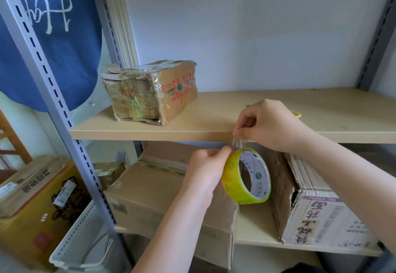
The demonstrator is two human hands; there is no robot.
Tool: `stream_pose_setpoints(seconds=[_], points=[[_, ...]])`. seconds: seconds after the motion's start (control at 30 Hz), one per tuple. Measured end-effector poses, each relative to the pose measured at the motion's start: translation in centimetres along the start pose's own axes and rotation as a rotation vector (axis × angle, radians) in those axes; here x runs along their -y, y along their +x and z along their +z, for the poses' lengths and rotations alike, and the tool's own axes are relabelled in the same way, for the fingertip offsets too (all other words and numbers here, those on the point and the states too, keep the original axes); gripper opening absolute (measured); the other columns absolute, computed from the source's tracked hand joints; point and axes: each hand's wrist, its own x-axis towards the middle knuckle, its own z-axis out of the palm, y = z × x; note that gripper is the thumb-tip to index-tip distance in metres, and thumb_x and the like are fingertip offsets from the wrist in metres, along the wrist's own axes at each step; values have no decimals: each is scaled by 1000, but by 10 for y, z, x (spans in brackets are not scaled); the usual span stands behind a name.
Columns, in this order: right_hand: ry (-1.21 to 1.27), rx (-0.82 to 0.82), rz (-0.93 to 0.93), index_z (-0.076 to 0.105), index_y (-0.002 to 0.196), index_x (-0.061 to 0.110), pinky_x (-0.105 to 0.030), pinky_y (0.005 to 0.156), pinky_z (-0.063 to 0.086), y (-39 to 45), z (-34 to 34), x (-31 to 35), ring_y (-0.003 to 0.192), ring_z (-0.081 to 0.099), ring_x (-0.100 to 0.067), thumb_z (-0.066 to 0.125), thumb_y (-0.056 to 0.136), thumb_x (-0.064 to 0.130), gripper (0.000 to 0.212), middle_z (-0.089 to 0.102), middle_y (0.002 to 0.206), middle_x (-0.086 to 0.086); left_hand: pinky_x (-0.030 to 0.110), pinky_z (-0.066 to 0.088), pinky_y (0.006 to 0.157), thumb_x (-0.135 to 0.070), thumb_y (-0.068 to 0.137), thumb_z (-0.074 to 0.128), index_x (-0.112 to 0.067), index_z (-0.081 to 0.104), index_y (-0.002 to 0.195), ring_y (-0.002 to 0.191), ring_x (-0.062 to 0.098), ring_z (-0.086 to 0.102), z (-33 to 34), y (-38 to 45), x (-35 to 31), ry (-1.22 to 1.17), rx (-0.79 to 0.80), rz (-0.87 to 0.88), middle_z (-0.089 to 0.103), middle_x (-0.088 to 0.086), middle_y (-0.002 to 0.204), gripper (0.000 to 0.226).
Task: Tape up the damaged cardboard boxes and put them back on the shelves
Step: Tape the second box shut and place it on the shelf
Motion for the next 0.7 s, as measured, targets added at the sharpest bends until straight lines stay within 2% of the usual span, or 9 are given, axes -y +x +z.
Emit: stream_pose_setpoints(seconds=[0.07, 0.1, 0.17, 0.3, 0.4, 0.53, 0.63, 0.7], points=[[18, -29, 29, 77, 70, 21, -6, 54, 40, 4, 2, -1, 65, 60, 4, 79, 76, 19, 7, 69, 64, 11, 30, 35, 57, -36, 91, 64, -2, 61, 64, 57, 19, 42, 5, 1, -2, 58, -110, 152, 48, 4, 58, 43], [30, -50, 50, 77, 71, 20, -5, 53, 40, 7, 3, -2, 66, 60, 3, 79, 77, 20, 6, 69, 64, 11, 31, 31, 56, -35, 91, 63, -7, 52, 54, 55, 21, 37, 8, 1, -4, 89, -158, 212, 42, 0, 52, 48], [22, -77, 77, 76, 70, 21, -6, 53, 41, 14, 4, -4, 67, 61, 0, 80, 77, 22, 8, 69, 66, 11, 33, 30, 55, -43, 91, 62, -13, 42, 48, 53, 23, 33, 17, -5, -7, 97, -213, 244, 35, -4, 44, 57], [35, -63, 104, 75, 68, 23, -6, 52, 41, 16, 5, -10, 67, 62, 0, 81, 76, 23, 9, 69, 64, 12, 30, 37, 54, -67, 83, 61, -19, 48, 51, 49, 15, 47, 26, -18, 7, -54, -142, 218, 47, -3, 48, 59], [102, -79, 120, 75, 67, 22, -8, 54, 42, 15, 6, -14, 63, 62, 1, 81, 75, 23, 10, 70, 63, 14, 20, 35, 45, -65, 84, 63, -20, 55, 55, 43, 6, 49, 24, -14, 14, 59, -186, 247, 52, -10, 46, 54], [163, -97, 139, 75, 67, 22, -11, 57, 47, 14, 8, -14, 64, 65, -1, 80, 76, 20, 11, 71, 64, 11, 21, 23, 39, -58, 85, 64, -28, 52, 43, 38, 11, 37, 25, -8, 8, 156, -214, 269, 39, -7, 38, 53], [42, -72, 137, 76, 72, 22, -18, 60, 48, 16, 4, -8, 69, 65, -5, 81, 77, 26, 8, 71, 68, 9, 21, 19, 37, -58, 86, 63, -34, 53, 41, 39, 13, 39, 27, -7, 9, 188, -221, 276, 40, -5, 38, 52], [-103, -28, 119, 76, 78, 22, -19, 57, 43, 18, 4, -4, 71, 60, -8, 79, 79, 34, 13, 65, 72, 10, 23, 22, 40, -62, 86, 62, -29, 65, 55, 50, 17, 49, 27, -4, 9, 212, -226, 278, 52, 3, 50, 45]])
